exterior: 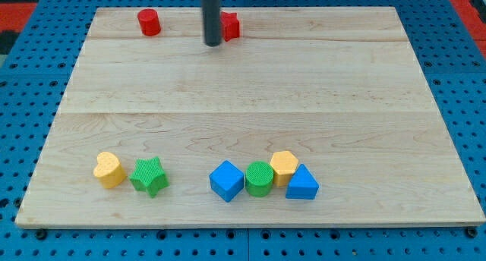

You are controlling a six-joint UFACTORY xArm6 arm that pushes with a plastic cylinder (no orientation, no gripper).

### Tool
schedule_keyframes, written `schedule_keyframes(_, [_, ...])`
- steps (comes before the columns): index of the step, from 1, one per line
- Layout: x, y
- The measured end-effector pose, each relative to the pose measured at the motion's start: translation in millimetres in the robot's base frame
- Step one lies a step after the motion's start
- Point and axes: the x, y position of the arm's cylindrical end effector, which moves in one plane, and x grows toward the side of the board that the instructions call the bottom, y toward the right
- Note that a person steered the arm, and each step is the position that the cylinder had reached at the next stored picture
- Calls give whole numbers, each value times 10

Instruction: Move the red circle to the top left

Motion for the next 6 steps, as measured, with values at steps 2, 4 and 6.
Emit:
schedule_keyframes(2, [-150, 421])
schedule_keyframes(4, [-368, -808])
schedule_keyframes(6, [-398, -1461])
